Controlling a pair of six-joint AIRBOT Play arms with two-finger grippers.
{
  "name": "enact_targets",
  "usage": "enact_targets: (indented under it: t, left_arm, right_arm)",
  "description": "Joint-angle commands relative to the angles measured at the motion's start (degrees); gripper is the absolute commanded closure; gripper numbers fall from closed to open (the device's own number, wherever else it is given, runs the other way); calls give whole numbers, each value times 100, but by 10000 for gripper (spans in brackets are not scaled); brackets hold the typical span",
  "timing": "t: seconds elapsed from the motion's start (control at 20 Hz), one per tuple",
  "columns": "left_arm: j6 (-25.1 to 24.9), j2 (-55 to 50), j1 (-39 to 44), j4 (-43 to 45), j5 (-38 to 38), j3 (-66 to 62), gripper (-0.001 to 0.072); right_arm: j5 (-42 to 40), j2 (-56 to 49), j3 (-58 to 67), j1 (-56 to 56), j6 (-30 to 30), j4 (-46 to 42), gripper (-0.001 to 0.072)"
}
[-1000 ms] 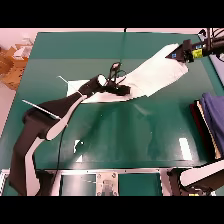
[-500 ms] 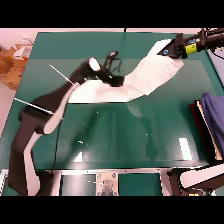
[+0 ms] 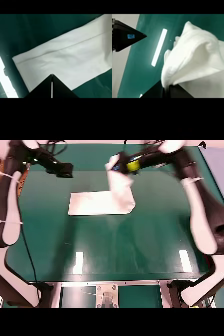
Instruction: Fold the shirts.
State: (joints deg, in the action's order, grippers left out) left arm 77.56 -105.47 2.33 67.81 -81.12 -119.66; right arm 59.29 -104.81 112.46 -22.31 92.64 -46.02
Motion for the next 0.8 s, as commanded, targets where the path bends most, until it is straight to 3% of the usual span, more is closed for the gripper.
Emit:
enact_targets:
  t: [0.0, 0.05, 0.1, 0.15, 0.3, 0.4, 0.45, 0.5, 0.55, 0.75]
  left_arm:
    - [-304, 144, -374, 94, -297, 66, 683]
    - [-323, 142, -374, 144, -295, 129, 683]
    - [-420, 142, -374, 142, -323, 216, 683]
    - [-483, 140, -374, 149, -350, 302, 683]
    - [-597, 136, -374, 146, -282, 365, 683]
    - [-603, 133, -374, 146, -199, 365, 683]
    - [-603, 133, -374, 146, -199, 365, 683]
    - [-603, 136, -374, 146, -140, 365, 683]
    - [-603, 136, -374, 146, -140, 365, 683]
    - [-592, 136, -374, 146, -136, 365, 683]
  right_arm:
    - [-2492, -885, 0, -1515, 378, 39, 694]
    - [-3167, -1172, 4, -1910, 374, 83, 599]
    - [-3526, -1384, 11, -2186, 225, 81, 340]
    - [-3493, -1491, 9, -2334, 66, 68, 192]
    - [-2310, -1270, 11, -2059, -11, -457, 246]
    - [-1401, -966, 9, -1484, 0, -765, 245]
    - [-1364, -955, 9, -1456, 2, -772, 245]
    - [-387, -702, 9, -496, 297, -990, 241]
    - [-48, -664, 9, -70, 398, -1043, 239]
    - [881, -660, -304, 1414, 638, -1014, 114]
